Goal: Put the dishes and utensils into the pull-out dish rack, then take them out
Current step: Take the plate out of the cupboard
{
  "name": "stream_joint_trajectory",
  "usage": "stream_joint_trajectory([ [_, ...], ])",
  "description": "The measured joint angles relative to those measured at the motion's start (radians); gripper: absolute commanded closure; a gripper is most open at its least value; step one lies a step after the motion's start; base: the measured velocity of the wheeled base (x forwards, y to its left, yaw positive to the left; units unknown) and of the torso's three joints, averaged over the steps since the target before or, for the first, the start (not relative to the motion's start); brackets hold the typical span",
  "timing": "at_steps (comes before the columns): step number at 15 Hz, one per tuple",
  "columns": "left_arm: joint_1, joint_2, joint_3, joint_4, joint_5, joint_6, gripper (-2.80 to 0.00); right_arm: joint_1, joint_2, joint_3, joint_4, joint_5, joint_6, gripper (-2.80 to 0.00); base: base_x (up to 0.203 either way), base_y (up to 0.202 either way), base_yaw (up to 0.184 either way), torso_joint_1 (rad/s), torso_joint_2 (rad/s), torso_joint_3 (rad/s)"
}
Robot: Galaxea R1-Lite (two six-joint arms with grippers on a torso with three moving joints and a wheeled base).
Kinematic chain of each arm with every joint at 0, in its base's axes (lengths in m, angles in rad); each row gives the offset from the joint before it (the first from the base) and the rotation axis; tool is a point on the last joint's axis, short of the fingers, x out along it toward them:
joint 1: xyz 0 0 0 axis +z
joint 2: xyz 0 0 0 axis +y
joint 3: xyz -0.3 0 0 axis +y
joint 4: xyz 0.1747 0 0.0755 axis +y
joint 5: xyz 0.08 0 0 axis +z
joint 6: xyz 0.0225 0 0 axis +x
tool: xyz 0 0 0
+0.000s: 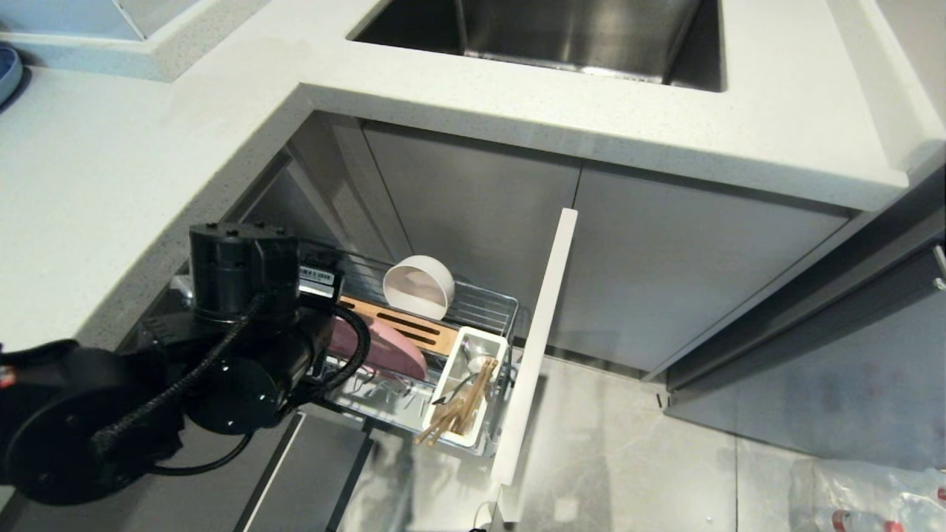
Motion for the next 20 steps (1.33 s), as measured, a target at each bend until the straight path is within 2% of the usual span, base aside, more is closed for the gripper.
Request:
stream_joint_trajectory([
  [1,-0.01,-0.031,-0.008,0.035,0.0,0.0,0.0,0.0,0.0,0.0,0.0,0.0,0.0,0.0,0.0,0.0,0.0,0.0,0.0,0.0],
  [5,-0.091,-0.155,-0.055,0.207,-0.008,0.029,0.0,0.0,0.0,0.0,0.0,0.0,0.0,0.0,0.0,0.0,0.0,0.0,0.0,0.0],
  [8,-0.138,-0.221,-0.112,0.321,-0.009,0.123,0.0,0.0,0.0,0.0,0.0,0.0,0.0,0.0,0.0,0.0,0.0,0.0,0.0,0.0],
  [11,-0.155,-0.302,-0.144,0.338,-0.007,0.236,0.0,0.0,0.0,0.0,0.0,0.0,0.0,0.0,0.0,0.0,0.0,0.0,0.0,0.0],
  [13,-0.16,-0.368,-0.173,0.337,-0.01,0.367,0.0,0.0,0.0,0.0,0.0,0.0,0.0,0.0,0.0,0.0,0.0,0.0,0.0,0.0],
  [17,-0.147,-0.474,-0.218,0.341,-0.009,0.716,0.0,0.0,0.0,0.0,0.0,0.0,0.0,0.0,0.0,0.0,0.0,0.0,0.0,0.0],
  [18,-0.127,-0.498,-0.224,0.343,-0.01,0.799,0.0,0.0,0.0,0.0,0.0,0.0,0.0,0.0,0.0,0.0,0.0,0.0,0.0,0.0],
  [20,-0.055,-0.537,-0.231,0.351,-0.013,0.921,0.0,0.0,0.0,0.0,0.0,0.0,0.0,0.0,0.0,0.0,0.0,0.0,0.0,0.0],
])
